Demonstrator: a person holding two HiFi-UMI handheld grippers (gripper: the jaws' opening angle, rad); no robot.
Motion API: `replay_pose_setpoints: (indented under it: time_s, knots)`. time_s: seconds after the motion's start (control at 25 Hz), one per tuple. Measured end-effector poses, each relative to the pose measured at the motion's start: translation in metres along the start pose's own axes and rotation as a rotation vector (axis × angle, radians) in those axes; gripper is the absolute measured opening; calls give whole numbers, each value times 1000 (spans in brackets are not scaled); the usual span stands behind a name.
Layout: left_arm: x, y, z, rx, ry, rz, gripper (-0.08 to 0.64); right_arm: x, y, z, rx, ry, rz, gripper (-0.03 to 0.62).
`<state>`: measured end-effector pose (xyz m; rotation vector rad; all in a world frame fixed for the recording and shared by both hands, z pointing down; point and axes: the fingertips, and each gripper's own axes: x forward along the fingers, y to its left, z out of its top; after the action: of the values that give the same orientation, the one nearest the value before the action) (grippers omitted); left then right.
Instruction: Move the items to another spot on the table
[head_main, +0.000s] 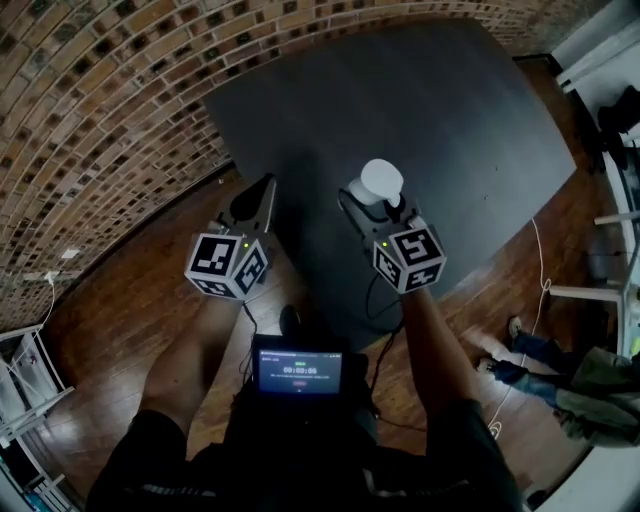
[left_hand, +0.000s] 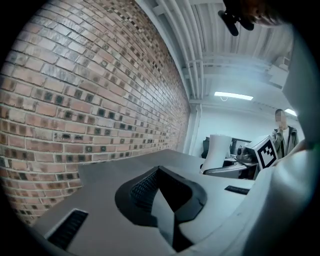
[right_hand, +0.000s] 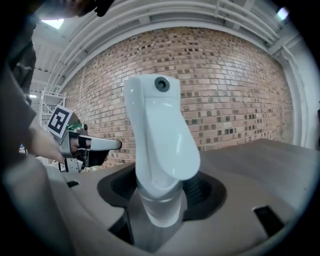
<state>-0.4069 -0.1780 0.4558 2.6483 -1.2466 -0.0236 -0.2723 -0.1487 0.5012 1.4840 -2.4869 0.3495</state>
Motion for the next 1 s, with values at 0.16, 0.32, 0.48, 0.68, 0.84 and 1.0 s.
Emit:
replay_pose_setpoints:
  time_s: [0.16,0.32,0.48,0.68,0.84,1.0]
  knots:
    - [-8,-17,37,11,-48,-38,-9,-24,6,36,-1,-12,-17,276]
    - [-19,-32,74,31,-107,-54,-9,-50,10,66,-16,-41,-49,275]
    - [-25,-50,96,32,-122,-87,-9,-76,13,86,-28,-61,-87,275]
    - [-25,-95,111,44,-116,-192,-9,-121,2,103,-16,-88,-159,275]
    - [-21,-136,117,46,-110,-230,-9,-168,-14,109,-16,-108,-223,275]
    - [-16,-182,117,61,-100,-257,-9,-217,-36,109,-17,-123,-261,275]
